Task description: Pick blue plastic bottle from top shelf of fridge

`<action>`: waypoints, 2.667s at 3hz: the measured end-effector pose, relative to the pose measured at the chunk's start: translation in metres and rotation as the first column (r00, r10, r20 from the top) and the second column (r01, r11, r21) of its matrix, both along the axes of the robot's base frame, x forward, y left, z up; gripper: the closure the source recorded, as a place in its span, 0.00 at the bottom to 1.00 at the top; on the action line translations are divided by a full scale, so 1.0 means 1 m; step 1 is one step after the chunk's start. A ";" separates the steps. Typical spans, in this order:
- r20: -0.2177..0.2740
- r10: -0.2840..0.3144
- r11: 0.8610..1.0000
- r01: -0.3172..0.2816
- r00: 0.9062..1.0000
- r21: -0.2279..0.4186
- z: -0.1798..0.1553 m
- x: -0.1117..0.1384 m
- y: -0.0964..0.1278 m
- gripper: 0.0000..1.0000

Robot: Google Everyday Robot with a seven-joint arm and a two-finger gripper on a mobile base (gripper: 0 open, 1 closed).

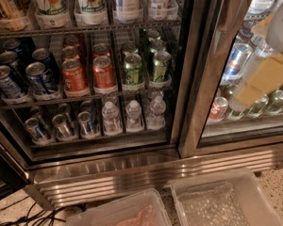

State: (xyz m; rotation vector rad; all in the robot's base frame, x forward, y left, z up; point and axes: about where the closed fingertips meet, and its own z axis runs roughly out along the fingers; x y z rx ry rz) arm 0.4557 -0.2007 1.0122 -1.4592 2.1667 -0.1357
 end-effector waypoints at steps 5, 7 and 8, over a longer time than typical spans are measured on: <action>0.150 -0.111 0.959 0.067 0.982 0.275 0.023 0.012 0.086 0.00; 0.197 -0.108 0.948 0.041 0.974 0.317 0.044 0.003 0.110 0.00; 0.235 -0.148 0.941 0.064 0.961 0.333 0.044 0.012 0.118 0.00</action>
Offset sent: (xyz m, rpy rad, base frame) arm 0.0265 0.0086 0.0251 0.1135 -0.0941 -0.1113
